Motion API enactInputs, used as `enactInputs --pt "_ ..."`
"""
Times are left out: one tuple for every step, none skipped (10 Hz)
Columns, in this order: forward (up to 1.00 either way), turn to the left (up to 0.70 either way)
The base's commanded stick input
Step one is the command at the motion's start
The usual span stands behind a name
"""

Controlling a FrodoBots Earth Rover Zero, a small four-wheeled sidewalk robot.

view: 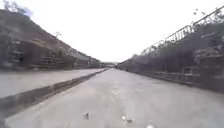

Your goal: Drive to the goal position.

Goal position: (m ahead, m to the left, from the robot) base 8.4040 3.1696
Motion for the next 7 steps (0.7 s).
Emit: enactInputs --pt "0.7 0.0" --pt "0.7 0.0" --pt "0.7 0.0" --pt "0.7 0.0" --pt "0.7 0.0" --pt "0.7 0.0" --pt "0.7 0.0"
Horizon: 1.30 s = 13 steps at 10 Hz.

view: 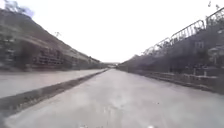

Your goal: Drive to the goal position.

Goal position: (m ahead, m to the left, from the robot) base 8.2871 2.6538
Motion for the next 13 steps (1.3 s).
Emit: enactInputs --pt "0.7 0.0" --pt "0.7 0.0" --pt "0.7 0.0" --pt "0.7 0.0" --pt "0.7 0.0" --pt "0.7 0.0" --pt "0.7 0.0" --pt "0.7 0.0" --pt "0.7 0.0" --pt "0.7 0.0" --pt "0.7 0.0" --pt "0.7 0.0" --pt "0.7 0.0"
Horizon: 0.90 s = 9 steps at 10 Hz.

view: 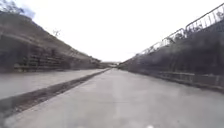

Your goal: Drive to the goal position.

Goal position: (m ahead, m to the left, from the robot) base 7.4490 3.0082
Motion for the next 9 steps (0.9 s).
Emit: enactInputs --pt "0.7 0.0" --pt "0.7 0.0" --pt "0.7 0.0" --pt "0.7 0.0" --pt "0.7 0.0" --pt "0.7 0.0" --pt "0.7 0.0" --pt "0.7 0.0" --pt "0.7 0.0"
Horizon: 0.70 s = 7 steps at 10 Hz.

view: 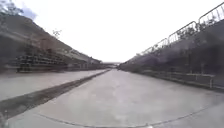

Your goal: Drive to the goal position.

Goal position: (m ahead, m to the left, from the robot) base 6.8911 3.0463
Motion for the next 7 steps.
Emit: enactInputs --pt "0.7 0.0" --pt "0.7 0.0" --pt "0.7 0.0" --pt "0.7 0.0" --pt "0.7 0.0" --pt "0.7 0.0" --pt "0.7 0.0"
